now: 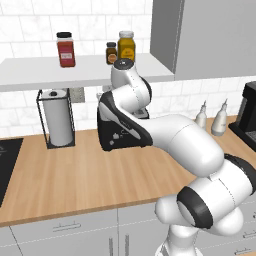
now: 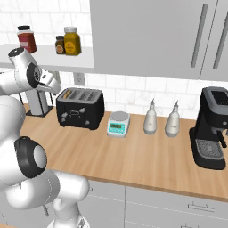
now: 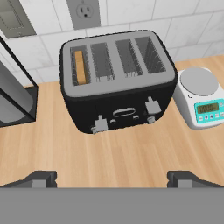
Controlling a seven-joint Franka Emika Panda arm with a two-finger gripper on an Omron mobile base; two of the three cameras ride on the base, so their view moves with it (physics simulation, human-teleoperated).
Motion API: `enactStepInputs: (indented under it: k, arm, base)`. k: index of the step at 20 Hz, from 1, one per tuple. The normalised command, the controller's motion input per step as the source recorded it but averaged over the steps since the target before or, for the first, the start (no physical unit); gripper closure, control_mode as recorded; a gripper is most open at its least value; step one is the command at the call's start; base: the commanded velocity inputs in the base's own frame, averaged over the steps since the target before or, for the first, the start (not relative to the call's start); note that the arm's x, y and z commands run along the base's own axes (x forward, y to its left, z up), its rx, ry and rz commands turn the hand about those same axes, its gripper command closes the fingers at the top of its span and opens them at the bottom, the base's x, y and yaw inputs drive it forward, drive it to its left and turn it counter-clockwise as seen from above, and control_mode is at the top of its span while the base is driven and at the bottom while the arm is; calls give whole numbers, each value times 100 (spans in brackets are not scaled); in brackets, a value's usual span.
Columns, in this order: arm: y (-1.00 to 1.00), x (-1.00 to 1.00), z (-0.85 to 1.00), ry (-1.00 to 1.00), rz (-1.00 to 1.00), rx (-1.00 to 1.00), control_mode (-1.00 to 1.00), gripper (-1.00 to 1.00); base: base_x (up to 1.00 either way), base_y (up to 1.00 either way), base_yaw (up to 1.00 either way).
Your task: Start the toaster. Once the lever pops up, take the bread to the plate on the dining counter.
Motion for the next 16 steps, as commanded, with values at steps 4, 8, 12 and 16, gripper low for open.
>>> enactStepInputs:
  k: [4, 8, 12, 16]
  arm:
    - [0, 0, 0, 0, 0, 0, -100, -100]
    - [0, 0, 0, 0, 0, 0, -100, -100]
    - [0, 0, 0, 0, 0, 0, -100, -100]
    - [0, 0, 0, 0, 0, 0, -100, -100]
  base:
    - [0, 0, 0]
    - [0, 0, 0]
    - [0, 0, 0]
    - [0, 0, 0]
